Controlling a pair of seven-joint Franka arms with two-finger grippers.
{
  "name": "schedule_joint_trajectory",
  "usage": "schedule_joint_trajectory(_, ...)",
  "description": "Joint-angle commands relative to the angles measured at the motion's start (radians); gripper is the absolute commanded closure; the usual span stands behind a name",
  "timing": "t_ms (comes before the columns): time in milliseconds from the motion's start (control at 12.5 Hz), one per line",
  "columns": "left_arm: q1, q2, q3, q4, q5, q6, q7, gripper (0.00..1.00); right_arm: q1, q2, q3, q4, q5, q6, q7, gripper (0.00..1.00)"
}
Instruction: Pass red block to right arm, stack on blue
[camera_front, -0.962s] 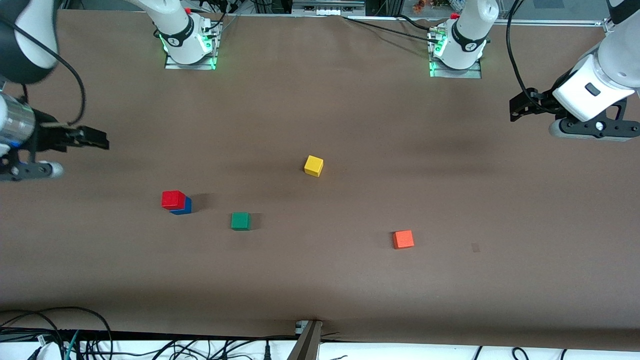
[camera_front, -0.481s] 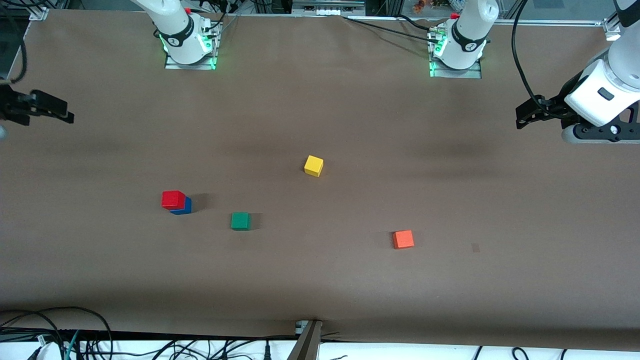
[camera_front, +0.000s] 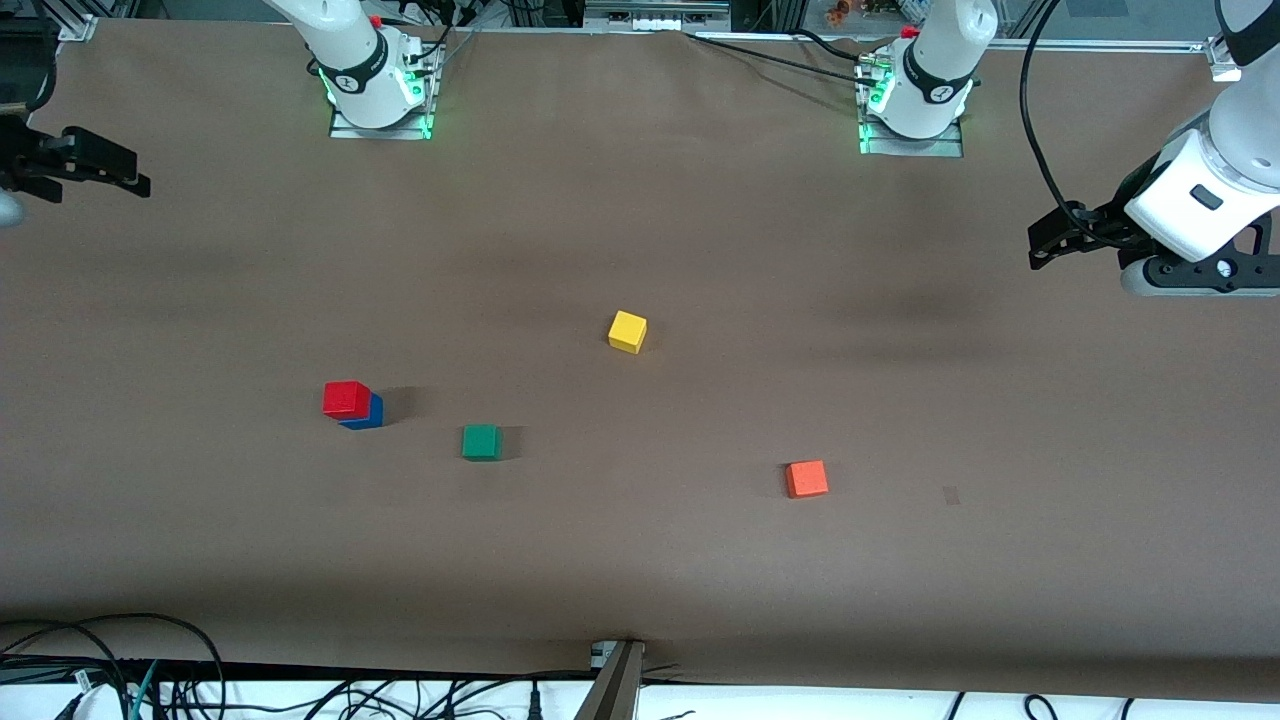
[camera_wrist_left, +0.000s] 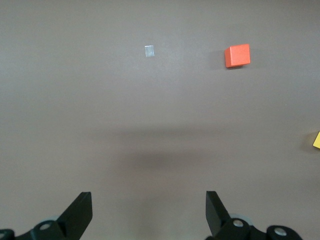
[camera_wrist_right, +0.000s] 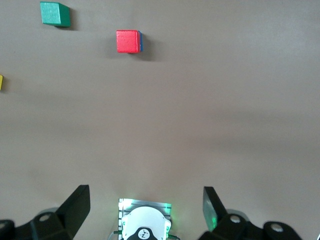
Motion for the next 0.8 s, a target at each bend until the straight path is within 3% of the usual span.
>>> schedule_joint_trajectory(0,0.009,-0.030,-0.009,-0.030,-0.019,0.018,-0.010,0.00,-0.028,-0.027,0.031,-0.038,-0.024,-0.002,-0.002,0.00)
schedule_joint_trajectory(722,-0.005,-0.027,-0.016,-0.029,-0.015,0.015,-0.029,0.00,-0.022,0.027,0.031,0.023,-0.076,-0.003,-0.012,0.00)
